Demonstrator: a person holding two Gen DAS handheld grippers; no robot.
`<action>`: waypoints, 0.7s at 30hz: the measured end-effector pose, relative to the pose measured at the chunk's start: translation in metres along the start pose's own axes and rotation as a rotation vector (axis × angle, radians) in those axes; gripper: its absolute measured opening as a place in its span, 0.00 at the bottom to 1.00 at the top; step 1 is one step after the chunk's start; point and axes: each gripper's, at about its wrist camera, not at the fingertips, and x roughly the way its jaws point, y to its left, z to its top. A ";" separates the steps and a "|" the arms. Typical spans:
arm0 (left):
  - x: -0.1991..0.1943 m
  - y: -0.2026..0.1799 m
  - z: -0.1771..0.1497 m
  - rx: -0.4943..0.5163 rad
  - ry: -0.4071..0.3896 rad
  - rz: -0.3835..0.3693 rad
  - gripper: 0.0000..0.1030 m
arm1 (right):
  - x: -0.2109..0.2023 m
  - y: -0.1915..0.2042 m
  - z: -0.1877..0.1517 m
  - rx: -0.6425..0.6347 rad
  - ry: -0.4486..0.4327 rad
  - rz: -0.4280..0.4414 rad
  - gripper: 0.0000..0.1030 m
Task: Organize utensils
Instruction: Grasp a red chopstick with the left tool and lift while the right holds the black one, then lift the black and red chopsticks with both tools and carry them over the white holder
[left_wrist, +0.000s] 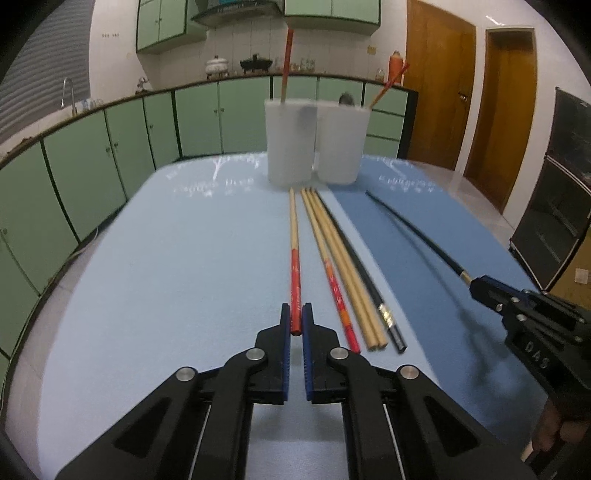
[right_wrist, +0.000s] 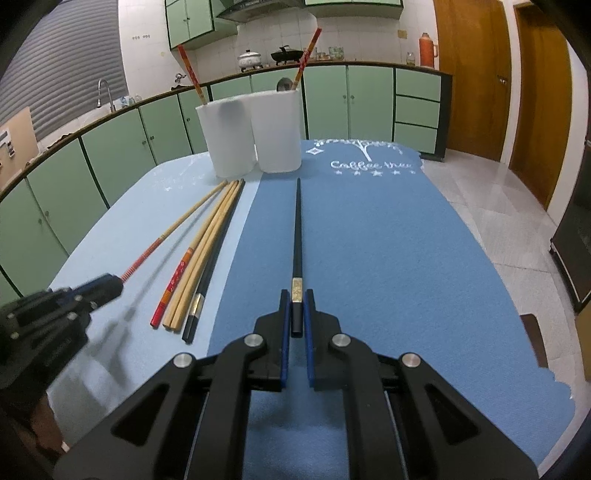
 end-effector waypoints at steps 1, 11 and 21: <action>-0.004 0.000 0.003 0.001 -0.012 0.002 0.06 | -0.003 0.000 0.003 -0.005 -0.008 -0.001 0.06; -0.041 0.003 0.039 0.005 -0.106 0.001 0.05 | -0.031 -0.005 0.034 -0.027 -0.087 0.007 0.06; -0.068 0.006 0.078 0.017 -0.201 -0.019 0.05 | -0.058 -0.021 0.086 0.017 -0.168 0.078 0.06</action>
